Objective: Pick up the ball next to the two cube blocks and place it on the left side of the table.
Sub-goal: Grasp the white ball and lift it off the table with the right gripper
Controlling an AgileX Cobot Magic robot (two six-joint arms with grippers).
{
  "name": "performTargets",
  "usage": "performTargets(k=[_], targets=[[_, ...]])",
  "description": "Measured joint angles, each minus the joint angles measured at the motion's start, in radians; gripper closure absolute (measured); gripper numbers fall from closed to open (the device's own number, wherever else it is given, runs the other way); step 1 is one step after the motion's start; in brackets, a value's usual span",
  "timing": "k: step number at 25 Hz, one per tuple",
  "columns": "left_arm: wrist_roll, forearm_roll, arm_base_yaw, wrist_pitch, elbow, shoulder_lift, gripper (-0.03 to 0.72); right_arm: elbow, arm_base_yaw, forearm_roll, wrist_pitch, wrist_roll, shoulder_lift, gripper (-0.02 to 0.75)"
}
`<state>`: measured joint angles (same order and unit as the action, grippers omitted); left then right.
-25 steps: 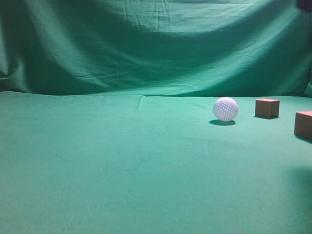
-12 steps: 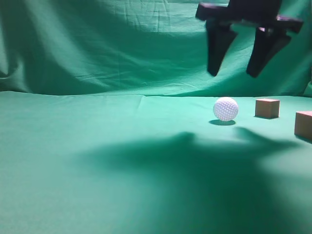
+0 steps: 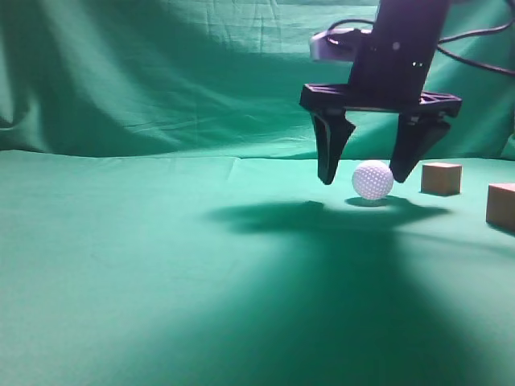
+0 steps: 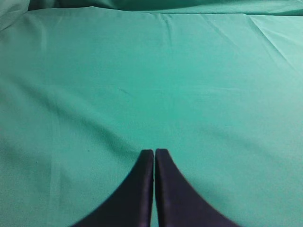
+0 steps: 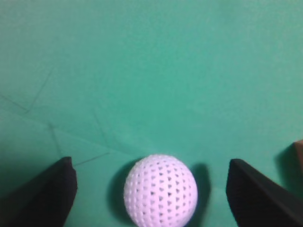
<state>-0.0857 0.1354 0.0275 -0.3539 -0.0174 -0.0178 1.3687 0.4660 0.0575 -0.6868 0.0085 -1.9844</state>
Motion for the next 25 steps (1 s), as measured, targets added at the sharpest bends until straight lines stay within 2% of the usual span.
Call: performTargets(k=[2, 9, 13, 16, 18, 19, 20, 21, 23, 25], targets=[[0.000, 0.000, 0.000, 0.000, 0.000, 0.000, 0.688, 0.004, 0.000, 0.000, 0.009, 0.000, -0.017, 0.108], [0.000, 0.000, 0.000, 0.000, 0.000, 0.000, 0.688, 0.005, 0.000, 0.000, 0.024, 0.000, -0.029, 0.411], [0.000, 0.000, 0.000, 0.000, 0.000, 0.000, 0.688, 0.013, 0.000, 0.000, 0.015, 0.000, -0.029, 0.414], [0.000, 0.000, 0.000, 0.000, 0.000, 0.000, 0.688, 0.089, 0.000, 0.018, -0.037, 0.000, -0.029, 0.414], [0.000, 0.000, 0.000, 0.000, 0.000, 0.000, 0.688, 0.179, 0.000, 0.101, -0.061, -0.024, -0.029, 0.414], [0.000, 0.000, 0.000, 0.000, 0.000, 0.000, 0.688, 0.219, 0.000, 0.183, -0.064, -0.067, -0.029, 0.414], [0.000, 0.000, 0.000, 0.000, 0.000, 0.000, 0.688, 0.310, 0.009, 0.371, -0.060, -0.219, -0.029, 0.414], [0.000, 0.000, 0.000, 0.000, 0.000, 0.000, 0.688, 0.355, 0.025, 0.474, -0.047, -0.293, -0.037, 0.414], [0.000, 0.000, 0.000, 0.000, 0.000, 0.000, 0.688, 0.437, 0.071, 0.637, -0.009, -0.449, -0.067, 0.414], [0.000, 0.000, 0.000, 0.000, 0.000, 0.000, 0.688, 0.521, 0.143, 0.744, 0.041, -0.555, -0.125, 0.414]])
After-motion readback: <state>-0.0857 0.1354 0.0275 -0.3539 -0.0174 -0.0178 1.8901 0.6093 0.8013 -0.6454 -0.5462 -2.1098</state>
